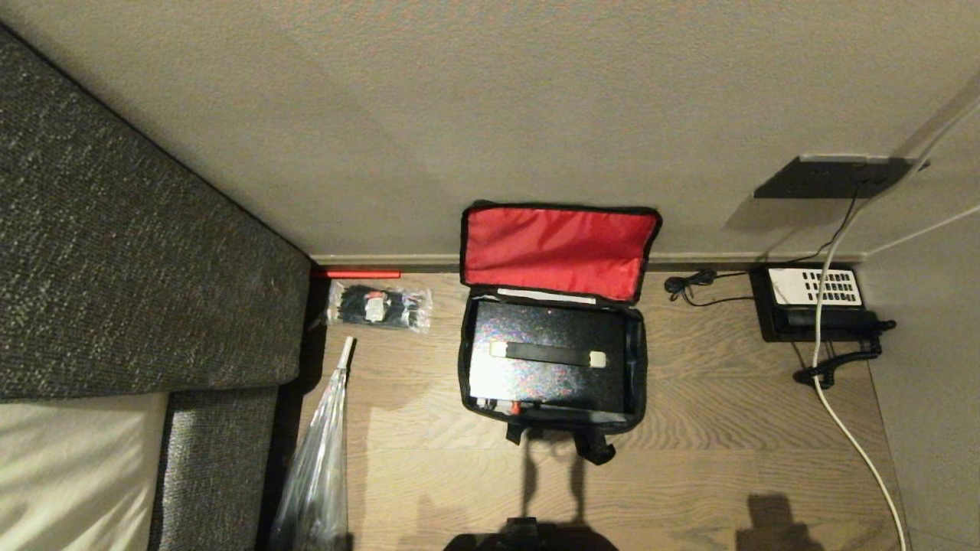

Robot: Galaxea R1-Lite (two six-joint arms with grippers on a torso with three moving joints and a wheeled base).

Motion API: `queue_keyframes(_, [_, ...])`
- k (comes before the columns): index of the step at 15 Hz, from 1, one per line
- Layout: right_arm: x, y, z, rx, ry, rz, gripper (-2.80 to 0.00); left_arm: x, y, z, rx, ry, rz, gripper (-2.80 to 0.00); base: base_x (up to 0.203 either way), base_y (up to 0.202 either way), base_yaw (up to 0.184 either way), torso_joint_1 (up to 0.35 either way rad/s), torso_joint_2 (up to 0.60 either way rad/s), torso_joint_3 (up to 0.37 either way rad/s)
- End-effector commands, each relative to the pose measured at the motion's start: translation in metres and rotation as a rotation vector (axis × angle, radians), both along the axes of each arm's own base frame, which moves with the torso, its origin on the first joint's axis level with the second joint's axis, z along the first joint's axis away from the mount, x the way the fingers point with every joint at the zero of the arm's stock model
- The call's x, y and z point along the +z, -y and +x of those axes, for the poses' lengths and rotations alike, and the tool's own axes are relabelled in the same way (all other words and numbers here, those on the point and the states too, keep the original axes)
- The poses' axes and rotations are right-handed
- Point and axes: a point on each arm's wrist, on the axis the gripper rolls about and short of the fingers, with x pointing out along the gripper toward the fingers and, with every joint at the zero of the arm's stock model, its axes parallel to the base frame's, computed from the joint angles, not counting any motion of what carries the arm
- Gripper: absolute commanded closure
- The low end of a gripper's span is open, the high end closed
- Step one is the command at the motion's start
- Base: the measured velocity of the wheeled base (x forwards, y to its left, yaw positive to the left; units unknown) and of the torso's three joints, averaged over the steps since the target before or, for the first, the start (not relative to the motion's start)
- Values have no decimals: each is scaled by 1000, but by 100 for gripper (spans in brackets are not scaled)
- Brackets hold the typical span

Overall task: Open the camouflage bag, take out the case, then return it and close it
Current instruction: Grip the handle

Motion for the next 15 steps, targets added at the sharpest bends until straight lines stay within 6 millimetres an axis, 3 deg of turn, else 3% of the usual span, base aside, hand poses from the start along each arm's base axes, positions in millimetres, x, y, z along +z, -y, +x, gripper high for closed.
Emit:
queue_keyframes(1, [-2,0,-1,2,12,6,0,-1,0,0,1,-1,0,0,0,0,0,0,0,0])
queue_keyframes(10, [-2,0,-1,-3,13,20,0,-1,0,0,3,-1,-11,0,-7,0,0,1,0,0])
queue_keyframes(15, [-2,0,-1,-2,13,20,0,-1,0,0,3,-1,-10,0,-182,0,1,3,3,4])
